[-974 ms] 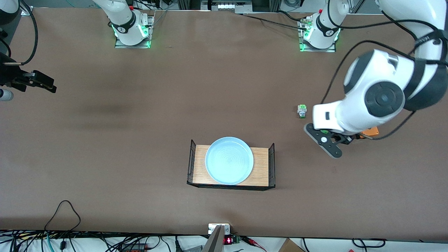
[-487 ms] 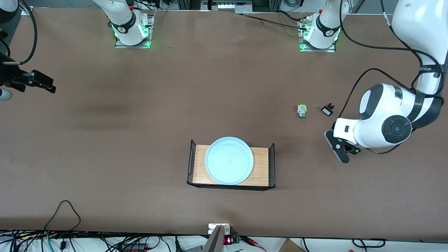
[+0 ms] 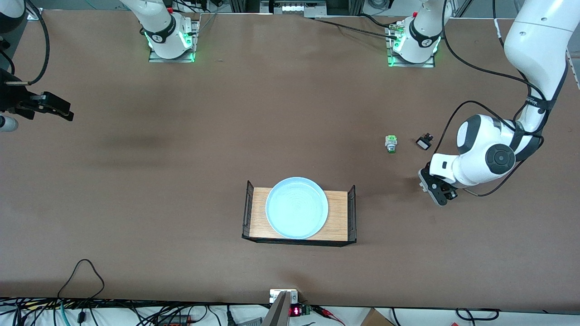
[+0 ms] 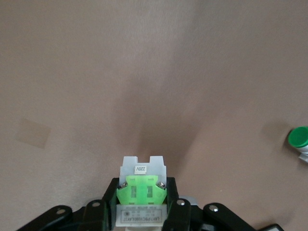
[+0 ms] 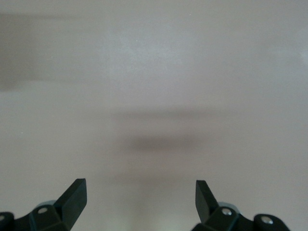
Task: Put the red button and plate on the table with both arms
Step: 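Lower the button beside the orange box and open the left gripper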
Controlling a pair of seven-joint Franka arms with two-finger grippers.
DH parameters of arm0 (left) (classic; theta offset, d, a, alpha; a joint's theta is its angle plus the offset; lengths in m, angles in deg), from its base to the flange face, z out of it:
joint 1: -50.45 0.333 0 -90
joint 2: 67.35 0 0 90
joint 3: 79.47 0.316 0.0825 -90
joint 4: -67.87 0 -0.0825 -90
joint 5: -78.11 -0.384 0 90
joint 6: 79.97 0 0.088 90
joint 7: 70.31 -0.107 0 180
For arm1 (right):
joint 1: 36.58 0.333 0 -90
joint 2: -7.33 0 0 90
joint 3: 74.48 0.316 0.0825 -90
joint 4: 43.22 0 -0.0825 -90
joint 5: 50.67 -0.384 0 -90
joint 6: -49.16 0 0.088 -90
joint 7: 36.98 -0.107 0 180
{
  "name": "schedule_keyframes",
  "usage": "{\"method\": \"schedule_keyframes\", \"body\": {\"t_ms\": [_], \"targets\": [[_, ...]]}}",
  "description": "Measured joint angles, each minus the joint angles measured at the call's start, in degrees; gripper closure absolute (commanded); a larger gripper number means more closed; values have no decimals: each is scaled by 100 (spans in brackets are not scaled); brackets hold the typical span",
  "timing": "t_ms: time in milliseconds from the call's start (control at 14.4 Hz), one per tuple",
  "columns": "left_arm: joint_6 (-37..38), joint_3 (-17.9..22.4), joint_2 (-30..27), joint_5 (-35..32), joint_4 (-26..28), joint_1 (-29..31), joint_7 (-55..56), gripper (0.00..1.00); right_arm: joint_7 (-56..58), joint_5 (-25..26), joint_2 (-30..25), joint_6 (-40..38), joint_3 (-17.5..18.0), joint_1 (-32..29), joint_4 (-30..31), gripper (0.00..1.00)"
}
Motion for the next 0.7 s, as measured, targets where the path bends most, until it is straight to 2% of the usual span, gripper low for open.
{"method": "schedule_keyframes", "body": {"t_ms": [278, 348, 417, 487, 696], "targets": [[-672, 1, 119, -2, 309, 123, -42, 61, -1440, -155, 31, -94, 49, 352, 0, 0], [-813, -2, 137, -2, 379, 121, -42, 51, -1839, -202, 32, -99, 65, 515, 0, 0], [-893, -2, 155, -2, 425, 121, -42, 16, -2216, -307, 33, -106, 79, 683, 0, 0], [-925, -2, 169, -3, 441, 121, -42, 0, -2560, -442, 39, -115, 89, 858, 0, 0], [-962, -14, 168, -3, 434, 122, -41, 0, -3517, -817, 122, -89, 107, 1421, 0, 0]]}}
